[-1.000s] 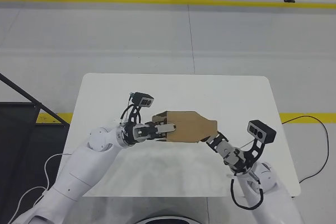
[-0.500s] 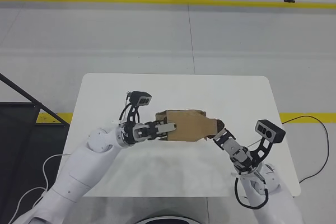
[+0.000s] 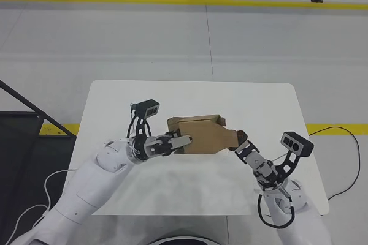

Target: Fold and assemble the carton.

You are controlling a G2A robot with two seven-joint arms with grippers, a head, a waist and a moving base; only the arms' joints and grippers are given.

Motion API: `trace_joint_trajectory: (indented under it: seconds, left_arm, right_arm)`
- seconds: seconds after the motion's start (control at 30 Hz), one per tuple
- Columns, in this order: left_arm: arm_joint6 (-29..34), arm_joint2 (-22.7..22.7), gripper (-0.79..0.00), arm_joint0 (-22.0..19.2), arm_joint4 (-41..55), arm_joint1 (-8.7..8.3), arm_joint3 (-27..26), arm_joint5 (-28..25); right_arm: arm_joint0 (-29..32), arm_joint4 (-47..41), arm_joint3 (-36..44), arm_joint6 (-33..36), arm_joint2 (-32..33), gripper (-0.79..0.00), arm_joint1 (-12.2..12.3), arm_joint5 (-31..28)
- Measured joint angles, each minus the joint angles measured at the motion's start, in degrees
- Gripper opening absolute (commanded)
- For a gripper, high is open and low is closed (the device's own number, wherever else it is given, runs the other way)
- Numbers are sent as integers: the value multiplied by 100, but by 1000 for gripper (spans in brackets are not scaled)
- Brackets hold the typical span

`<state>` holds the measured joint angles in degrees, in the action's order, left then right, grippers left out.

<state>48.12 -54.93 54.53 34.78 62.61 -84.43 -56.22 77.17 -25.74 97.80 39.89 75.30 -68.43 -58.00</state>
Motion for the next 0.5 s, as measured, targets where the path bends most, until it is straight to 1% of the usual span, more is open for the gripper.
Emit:
trace_joint_trajectory:
  seconds: [0.1, 0.27, 0.5]
  left_arm:
    - [-182, 101, -785, -43, -67, -55, 5, -178]
    - [-183, 92, -785, -60, -18, -125, -74, -178]
    - [-183, 42, -785, -22, 2, -165, -143, -178]
  right_arm:
    - [-30, -2, -71, 116, -42, 0, 13, 17]
    - [-81, -5, -118, 160, -73, 0, 32, 89]
    - [-114, -6, -125, 282, -117, 0, 63, 225]
